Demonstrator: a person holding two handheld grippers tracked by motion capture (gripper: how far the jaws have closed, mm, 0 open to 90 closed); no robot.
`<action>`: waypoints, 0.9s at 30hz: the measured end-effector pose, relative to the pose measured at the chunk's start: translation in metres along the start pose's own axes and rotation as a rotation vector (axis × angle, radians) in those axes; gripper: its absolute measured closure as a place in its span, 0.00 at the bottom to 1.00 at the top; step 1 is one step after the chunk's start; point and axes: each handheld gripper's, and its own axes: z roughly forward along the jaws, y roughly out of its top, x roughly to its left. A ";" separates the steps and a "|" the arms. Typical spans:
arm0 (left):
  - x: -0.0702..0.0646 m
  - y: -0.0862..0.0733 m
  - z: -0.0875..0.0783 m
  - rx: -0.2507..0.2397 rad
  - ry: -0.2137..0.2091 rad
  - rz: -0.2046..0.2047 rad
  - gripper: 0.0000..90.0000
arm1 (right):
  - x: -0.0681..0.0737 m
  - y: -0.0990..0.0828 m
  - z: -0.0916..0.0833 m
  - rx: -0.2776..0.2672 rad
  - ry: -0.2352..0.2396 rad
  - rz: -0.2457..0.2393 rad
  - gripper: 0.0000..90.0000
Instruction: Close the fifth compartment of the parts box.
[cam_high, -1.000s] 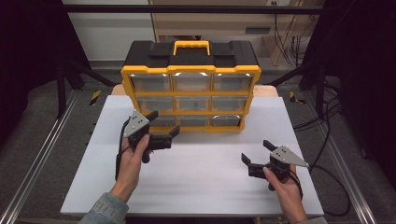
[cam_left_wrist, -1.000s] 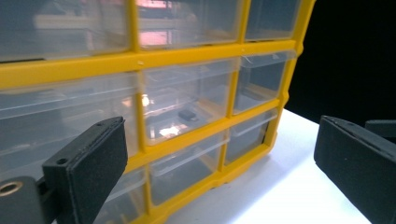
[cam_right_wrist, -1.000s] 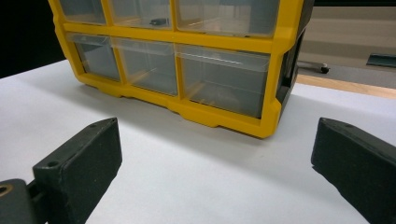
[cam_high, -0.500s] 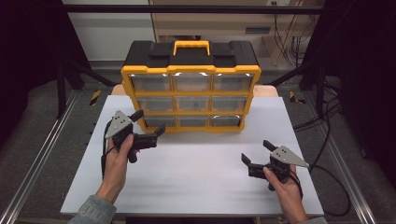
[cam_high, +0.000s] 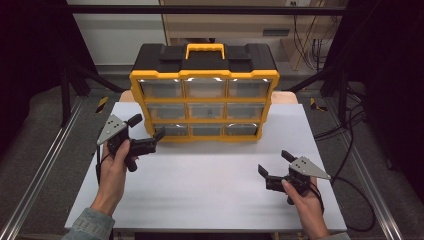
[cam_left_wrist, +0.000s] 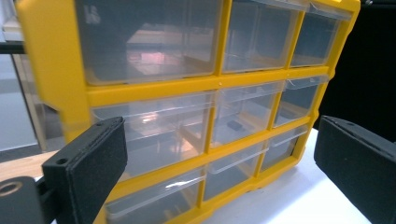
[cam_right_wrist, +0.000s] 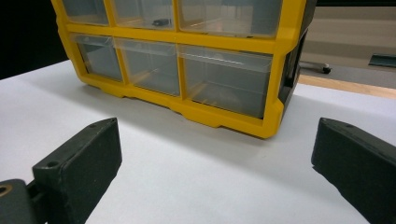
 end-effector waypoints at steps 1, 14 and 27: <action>0.001 0.000 -0.001 0.002 -0.002 0.001 0.03 | 0.000 0.000 0.000 -0.001 0.000 -0.003 0.02; 0.021 -0.002 -0.017 0.000 0.027 -0.009 0.03 | 0.000 0.000 -0.001 0.000 0.000 0.000 0.02; 0.036 -0.010 -0.039 -0.006 0.052 -0.010 0.03 | 0.000 0.000 0.000 0.003 0.001 -0.002 0.02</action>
